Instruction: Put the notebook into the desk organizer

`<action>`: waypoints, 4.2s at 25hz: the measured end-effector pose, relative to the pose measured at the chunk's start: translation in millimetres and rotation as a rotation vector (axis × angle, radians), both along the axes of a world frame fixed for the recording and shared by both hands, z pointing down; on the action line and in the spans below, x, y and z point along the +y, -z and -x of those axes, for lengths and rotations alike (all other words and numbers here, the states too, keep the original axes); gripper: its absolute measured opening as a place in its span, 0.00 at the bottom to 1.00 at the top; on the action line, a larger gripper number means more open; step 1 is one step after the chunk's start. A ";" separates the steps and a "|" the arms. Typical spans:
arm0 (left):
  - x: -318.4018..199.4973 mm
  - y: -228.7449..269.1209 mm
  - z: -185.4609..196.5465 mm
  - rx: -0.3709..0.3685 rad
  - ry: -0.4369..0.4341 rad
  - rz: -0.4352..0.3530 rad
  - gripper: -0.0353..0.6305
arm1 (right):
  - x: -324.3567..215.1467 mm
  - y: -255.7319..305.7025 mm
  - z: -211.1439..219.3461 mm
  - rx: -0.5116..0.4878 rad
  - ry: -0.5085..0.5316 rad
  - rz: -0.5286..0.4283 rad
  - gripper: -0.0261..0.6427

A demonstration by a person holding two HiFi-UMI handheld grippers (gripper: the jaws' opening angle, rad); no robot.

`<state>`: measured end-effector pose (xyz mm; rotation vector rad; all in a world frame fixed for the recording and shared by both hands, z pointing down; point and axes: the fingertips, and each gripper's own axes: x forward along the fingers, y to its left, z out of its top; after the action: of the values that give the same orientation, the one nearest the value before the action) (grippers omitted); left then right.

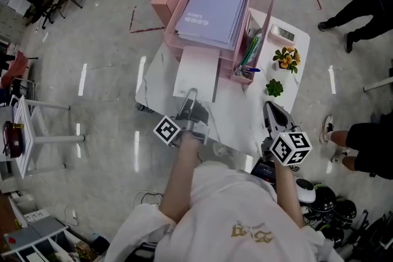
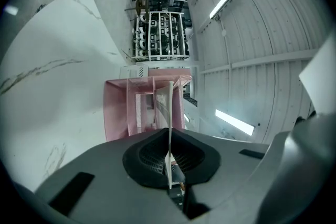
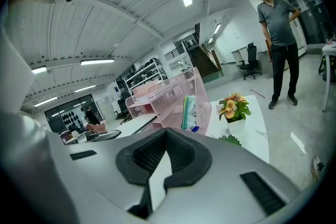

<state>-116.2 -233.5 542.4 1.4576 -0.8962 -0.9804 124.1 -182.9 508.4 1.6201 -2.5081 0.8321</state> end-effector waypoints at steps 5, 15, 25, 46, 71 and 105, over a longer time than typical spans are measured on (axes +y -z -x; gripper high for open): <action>-13.3 -6.6 -1.3 0.004 -0.010 0.011 0.09 | -8.7 -4.2 -1.0 0.008 -0.009 0.014 0.06; -44.0 -16.9 -5.7 0.010 -0.030 0.023 0.09 | -28.5 -13.7 3.6 0.014 -0.016 0.036 0.06; -74.7 -20.7 -6.6 0.015 -0.040 0.031 0.09 | -43.6 -21.6 7.9 0.019 -0.025 0.059 0.06; -114.8 -23.8 -6.5 -0.089 -0.112 0.053 0.14 | -58.0 -31.9 18.5 0.015 -0.022 0.091 0.06; -62.7 -38.0 29.3 -0.460 -0.046 0.110 0.26 | -58.5 -3.3 37.2 -0.010 0.026 0.006 0.06; 13.7 59.8 14.8 -0.948 -0.142 -0.199 0.08 | -26.1 50.9 87.1 0.053 0.142 -0.135 0.06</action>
<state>-130.9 -219.8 482.6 2.1702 -1.3487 -0.2245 37.0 -209.0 457.5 1.4552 -2.6558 0.6098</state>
